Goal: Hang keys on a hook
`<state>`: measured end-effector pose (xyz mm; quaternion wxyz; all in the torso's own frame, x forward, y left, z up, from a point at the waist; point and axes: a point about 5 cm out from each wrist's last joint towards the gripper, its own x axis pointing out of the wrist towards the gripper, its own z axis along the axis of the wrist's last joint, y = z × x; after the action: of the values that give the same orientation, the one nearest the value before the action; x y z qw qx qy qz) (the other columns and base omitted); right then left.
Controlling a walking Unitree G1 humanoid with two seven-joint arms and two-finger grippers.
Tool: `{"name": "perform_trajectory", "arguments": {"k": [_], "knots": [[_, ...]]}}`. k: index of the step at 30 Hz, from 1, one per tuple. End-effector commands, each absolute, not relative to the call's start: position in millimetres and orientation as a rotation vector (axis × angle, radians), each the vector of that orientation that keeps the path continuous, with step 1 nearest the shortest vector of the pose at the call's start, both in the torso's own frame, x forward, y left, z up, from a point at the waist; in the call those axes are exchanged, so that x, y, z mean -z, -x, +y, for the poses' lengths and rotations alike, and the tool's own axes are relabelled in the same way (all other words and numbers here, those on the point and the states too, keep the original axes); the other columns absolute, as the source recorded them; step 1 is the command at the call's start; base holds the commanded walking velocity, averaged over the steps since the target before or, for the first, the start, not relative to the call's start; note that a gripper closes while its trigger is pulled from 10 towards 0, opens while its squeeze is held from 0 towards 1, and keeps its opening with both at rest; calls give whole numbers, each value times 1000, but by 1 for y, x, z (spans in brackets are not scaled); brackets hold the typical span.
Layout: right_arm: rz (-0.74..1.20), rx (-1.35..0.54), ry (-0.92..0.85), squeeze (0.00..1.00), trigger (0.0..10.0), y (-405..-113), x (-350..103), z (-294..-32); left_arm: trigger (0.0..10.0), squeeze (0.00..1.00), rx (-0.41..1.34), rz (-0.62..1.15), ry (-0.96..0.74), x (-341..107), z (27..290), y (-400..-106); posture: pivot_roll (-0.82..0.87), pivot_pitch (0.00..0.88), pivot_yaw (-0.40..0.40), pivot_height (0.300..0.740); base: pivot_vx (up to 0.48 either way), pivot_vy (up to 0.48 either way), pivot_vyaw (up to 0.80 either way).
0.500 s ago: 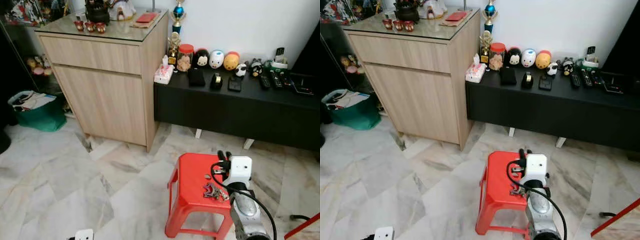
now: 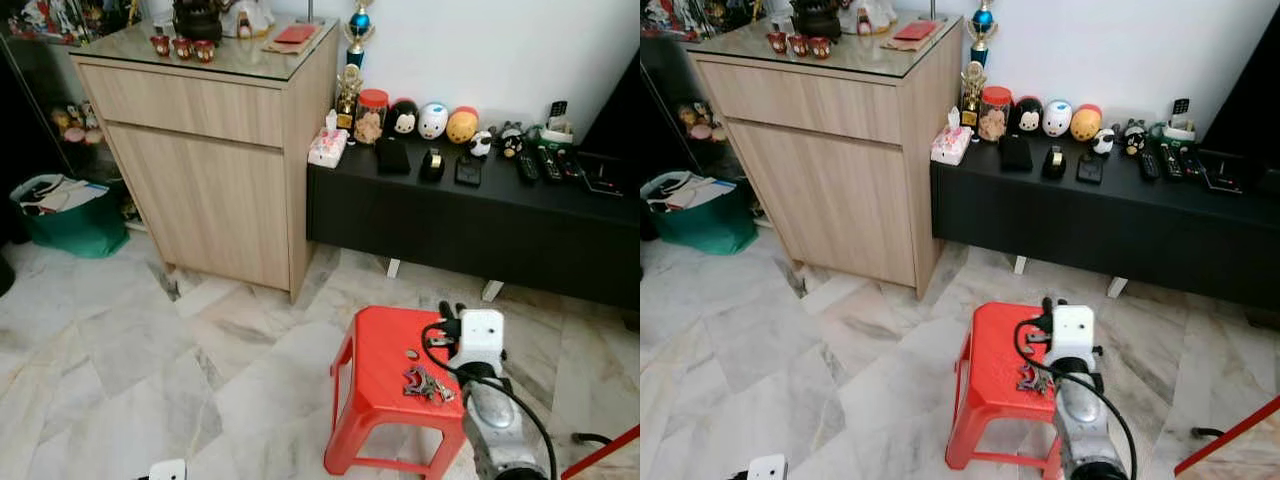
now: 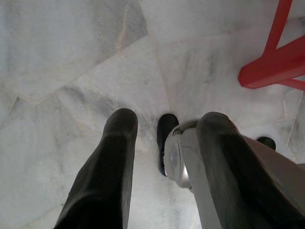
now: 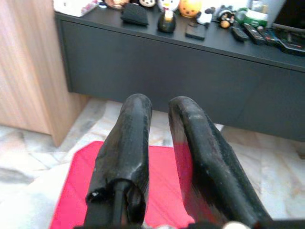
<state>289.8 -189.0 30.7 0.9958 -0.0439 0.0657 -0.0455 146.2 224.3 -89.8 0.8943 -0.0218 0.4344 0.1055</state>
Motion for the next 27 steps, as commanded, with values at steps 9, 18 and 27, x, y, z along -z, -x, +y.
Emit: {"name": "perform_trajectory", "arguments": {"k": [9, 18, 27], "knots": [[203, 123, 83, 0, 10000, -286, -22, -198, 10000, 0, -235, 922, 56, 93, 222, -141, 85, 0, -86, 599, 0, 0, 0], [239, 149, 11, 0, 10000, -286, -17, -206, 10000, 0, -240, 926, 59, 93, 223, -141, 91, 0, -84, 590, 0, 0, 0], [274, 95, -25, 0, 10000, -286, -13, -204, 10000, 0, -246, 918, 65, 92, 224, -142, 93, 0, -81, 590, 0, 0, 0]]}}
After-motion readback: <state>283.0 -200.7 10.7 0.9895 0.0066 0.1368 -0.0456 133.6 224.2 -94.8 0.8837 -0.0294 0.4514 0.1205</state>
